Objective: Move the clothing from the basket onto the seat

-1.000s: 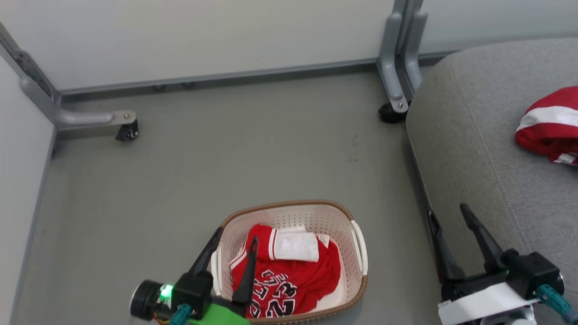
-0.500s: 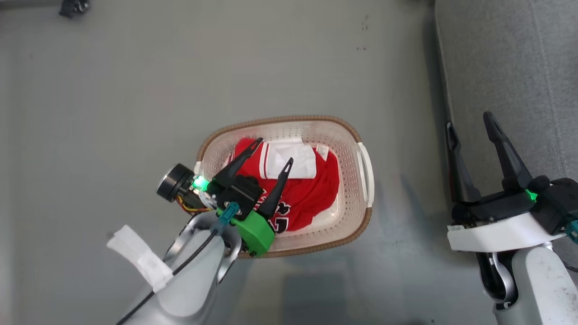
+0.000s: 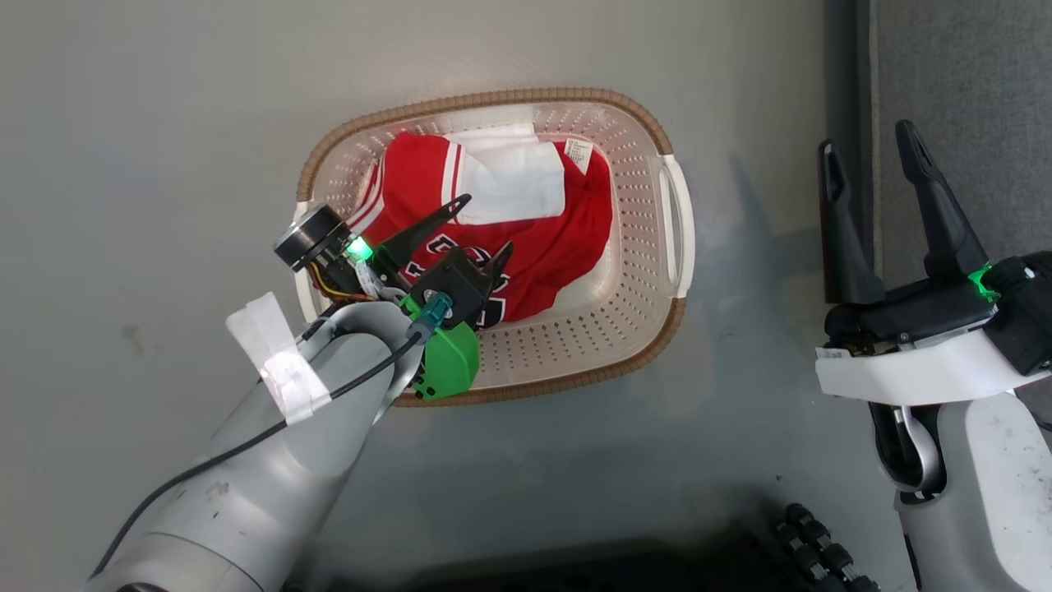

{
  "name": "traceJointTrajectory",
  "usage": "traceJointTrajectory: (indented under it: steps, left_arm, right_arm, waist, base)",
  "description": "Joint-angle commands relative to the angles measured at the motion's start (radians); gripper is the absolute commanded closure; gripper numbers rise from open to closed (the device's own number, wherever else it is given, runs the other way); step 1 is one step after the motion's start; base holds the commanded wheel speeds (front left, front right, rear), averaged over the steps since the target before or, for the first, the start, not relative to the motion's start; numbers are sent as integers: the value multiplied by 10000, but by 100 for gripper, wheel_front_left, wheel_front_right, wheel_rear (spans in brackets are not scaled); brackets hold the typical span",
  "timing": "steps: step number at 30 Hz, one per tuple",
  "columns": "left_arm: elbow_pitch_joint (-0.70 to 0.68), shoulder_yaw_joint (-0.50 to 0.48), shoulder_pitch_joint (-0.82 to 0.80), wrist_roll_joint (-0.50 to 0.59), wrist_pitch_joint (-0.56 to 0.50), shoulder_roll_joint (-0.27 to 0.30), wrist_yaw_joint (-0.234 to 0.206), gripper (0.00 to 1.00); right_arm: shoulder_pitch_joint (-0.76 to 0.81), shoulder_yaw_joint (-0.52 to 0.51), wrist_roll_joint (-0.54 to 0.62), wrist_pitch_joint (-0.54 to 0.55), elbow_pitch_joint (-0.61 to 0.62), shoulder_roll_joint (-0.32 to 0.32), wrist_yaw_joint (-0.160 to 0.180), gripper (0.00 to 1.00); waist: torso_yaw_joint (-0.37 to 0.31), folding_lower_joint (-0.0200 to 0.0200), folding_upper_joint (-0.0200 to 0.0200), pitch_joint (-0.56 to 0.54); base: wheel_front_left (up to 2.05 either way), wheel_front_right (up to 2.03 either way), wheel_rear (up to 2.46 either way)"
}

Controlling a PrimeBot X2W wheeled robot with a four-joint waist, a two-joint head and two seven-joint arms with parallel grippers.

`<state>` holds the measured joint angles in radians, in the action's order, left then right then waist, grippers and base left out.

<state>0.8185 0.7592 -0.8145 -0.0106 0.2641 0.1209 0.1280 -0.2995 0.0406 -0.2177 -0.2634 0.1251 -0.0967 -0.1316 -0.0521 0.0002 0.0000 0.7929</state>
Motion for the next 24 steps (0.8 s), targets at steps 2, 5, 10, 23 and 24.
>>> traceJointTrajectory:
  steps: [2,5,10,23,24]
  left_arm:
    - [252,381,-539,231,3,204,20,0]
    - [552,728,-907,448,3,283,20,0]
    - [1021,1244,-1575,859,2,309,-37,0]
    - [3294,1676,-3060,1408,2,185,-1542,0]
    - [3394,1707,-3144,1454,2,236,-1679,0]
  right_arm:
    - [-297,-3,-9,-18,70,32,18,0]
    - [-466,33,16,-18,119,50,18,0]
    - [-717,73,17,-18,204,12,18,0]
    - [-1048,128,-199,-18,202,132,18,0]
    - [-1047,129,-207,-18,219,155,18,0]
  waist:
    - [-347,-2,0,977]
    - [-391,-2,0,1278]
    - [-440,-2,0,1858]
    - [-862,-2,0,2862]
    - [-888,-2,0,2915]
  base:
    - [0,0,0]
    - [0,0,0]
    - [0,0,0]
    - [0,0,0]
    - [0,0,0]
